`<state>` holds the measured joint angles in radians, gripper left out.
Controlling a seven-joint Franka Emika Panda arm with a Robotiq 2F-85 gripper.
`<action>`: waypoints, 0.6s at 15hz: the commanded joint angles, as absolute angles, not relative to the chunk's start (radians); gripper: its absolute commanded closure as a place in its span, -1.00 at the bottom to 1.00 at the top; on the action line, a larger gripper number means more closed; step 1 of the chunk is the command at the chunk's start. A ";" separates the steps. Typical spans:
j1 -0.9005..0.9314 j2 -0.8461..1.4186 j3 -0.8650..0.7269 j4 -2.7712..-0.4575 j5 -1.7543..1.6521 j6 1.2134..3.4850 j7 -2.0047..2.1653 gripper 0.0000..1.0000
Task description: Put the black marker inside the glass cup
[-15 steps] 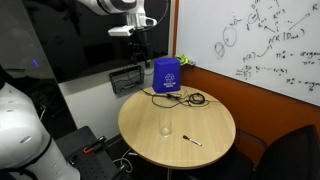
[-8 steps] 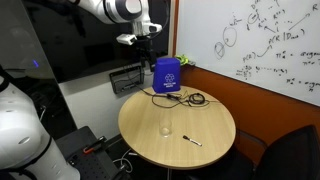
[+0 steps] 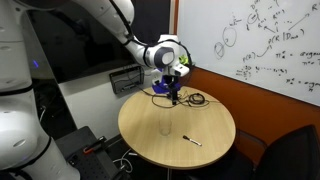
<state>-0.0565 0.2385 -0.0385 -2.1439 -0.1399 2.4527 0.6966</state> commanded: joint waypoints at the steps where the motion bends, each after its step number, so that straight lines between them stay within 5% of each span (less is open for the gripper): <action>1: -0.014 0.375 -0.132 -2.045 -0.118 2.479 0.842 -1.00; 9: 0.007 0.466 -0.200 -2.004 -0.105 2.492 0.878 -1.00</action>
